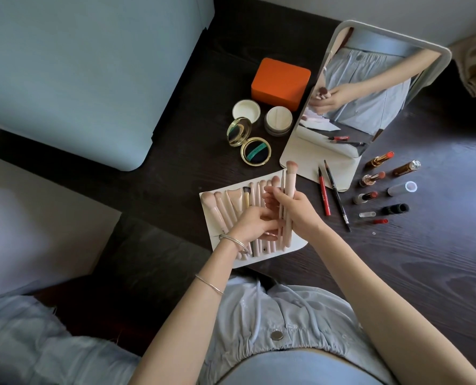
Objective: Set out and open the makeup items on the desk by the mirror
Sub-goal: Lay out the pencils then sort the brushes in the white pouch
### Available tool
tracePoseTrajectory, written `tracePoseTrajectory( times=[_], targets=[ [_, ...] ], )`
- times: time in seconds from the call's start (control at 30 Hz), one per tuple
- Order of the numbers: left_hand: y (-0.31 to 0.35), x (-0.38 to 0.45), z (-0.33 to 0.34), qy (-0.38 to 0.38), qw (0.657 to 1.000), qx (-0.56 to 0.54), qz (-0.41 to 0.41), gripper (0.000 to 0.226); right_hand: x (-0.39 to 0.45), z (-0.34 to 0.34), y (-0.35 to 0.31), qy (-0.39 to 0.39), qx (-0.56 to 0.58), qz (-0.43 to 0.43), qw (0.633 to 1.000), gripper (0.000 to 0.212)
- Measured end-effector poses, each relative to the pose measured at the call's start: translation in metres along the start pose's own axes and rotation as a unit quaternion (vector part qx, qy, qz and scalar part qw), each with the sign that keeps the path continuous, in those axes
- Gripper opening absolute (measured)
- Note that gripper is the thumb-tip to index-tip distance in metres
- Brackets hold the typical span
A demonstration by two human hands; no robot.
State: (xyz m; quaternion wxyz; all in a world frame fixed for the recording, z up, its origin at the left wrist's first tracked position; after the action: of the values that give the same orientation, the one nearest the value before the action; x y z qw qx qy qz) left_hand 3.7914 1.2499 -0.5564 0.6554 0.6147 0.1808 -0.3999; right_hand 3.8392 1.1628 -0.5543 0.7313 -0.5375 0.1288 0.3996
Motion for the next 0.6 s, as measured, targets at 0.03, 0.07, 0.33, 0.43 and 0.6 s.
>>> tracePoseTrajectory(
  times=[0.03, 0.07, 0.33, 0.43, 0.6],
  targets=[
    [0.0, 0.0, -0.002, 0.013, 1.0, -0.003, 0.003, 0.016, 0.0, -0.002, 0.001, 0.013, -0.02, 0.001, 1.0, 0.017],
    [0.0, 0.0, -0.004, 0.025, 1.0, -0.009, 0.005, 0.016, -0.001, -0.004, 0.002, 0.031, -0.044, -0.001, 0.999, 0.015],
    [0.006, 0.0, -0.009, 0.059, 0.998, 0.001, 0.011, 0.015, -0.008, -0.019, 0.0, 0.082, -0.109, 0.006, 0.991, 0.02],
    [0.005, 0.002, -0.005, 0.049, 0.999, 0.013, -0.003, 0.014, -0.009, -0.027, 0.002, 0.104, -0.12, 0.032, 0.987, 0.022],
    [-0.002, 0.004, -0.002, 0.05, 0.999, 0.012, -0.017, 0.014, -0.005, -0.051, 0.001, 0.176, -0.272, 0.071, 0.943, 0.022]
  ],
)
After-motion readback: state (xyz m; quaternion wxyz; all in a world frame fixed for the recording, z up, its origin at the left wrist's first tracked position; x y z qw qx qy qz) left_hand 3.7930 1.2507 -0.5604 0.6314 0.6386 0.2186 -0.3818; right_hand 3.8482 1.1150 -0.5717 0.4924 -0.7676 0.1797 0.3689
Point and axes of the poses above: each hand's wrist, its own x-axis towards the middle knuckle, its own z-axis out of the palm, y = z × x, the point moved 7 cm from there along x, towards the middle knuckle, and after that the axes turned 10 degrees about -y, right-handed, at the moved point
